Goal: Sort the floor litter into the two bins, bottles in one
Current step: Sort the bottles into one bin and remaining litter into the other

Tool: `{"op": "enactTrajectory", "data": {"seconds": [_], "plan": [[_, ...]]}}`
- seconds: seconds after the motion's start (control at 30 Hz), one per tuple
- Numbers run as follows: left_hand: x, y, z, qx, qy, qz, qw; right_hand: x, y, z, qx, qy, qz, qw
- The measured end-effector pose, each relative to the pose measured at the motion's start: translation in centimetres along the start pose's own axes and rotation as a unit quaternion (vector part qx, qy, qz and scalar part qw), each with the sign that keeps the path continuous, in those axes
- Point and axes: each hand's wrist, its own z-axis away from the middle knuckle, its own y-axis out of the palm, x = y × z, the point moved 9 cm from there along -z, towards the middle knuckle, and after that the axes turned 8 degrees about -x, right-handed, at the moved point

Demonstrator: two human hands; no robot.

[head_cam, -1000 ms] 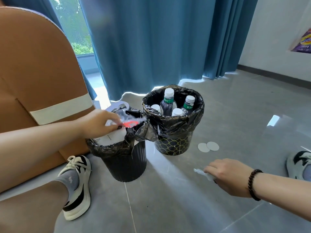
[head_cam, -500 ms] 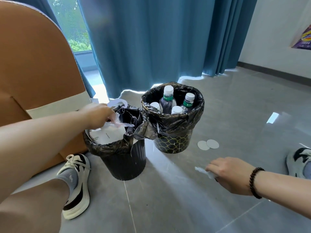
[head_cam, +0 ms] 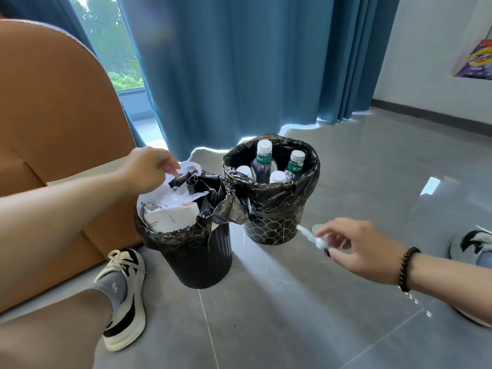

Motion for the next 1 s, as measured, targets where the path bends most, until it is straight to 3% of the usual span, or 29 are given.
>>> {"op": "enactTrajectory", "data": {"seconds": [0.07,0.13,0.3,0.47,0.6,0.67,0.77,1.0], "plan": [[-3.6,0.3,1.5,-0.032,0.016,0.058,0.998,1.2,-1.8,-0.7,-0.066,0.018,-0.036,0.997],[-7.7,1.9,3.4,-0.006,0.061,0.109,0.992,2.1,-3.1,-1.1,-0.100,0.052,-0.104,0.988],[-16.6,7.6,10.0,0.204,0.203,0.107,0.952,4.4,-3.5,-1.6,-0.078,0.106,-0.349,0.928],[-19.6,7.6,10.9,0.166,0.250,0.118,0.946,4.6,-2.7,-1.2,-0.078,0.135,-0.418,0.895],[-17.9,6.4,9.0,0.157,0.217,0.118,0.956,3.8,-2.2,-0.8,-0.091,0.141,-0.381,0.909],[-15.3,4.7,6.2,0.084,0.199,0.089,0.972,3.4,-2.1,-0.6,-0.087,0.142,-0.355,0.920],[-8.8,1.8,1.9,-0.017,0.107,0.050,0.993,3.1,-1.6,-0.5,-0.067,0.144,-0.336,0.928],[4.4,-0.8,-0.1,-0.035,-0.062,-0.029,0.997,2.8,0.8,-0.1,0.001,0.144,-0.287,0.947]]}}
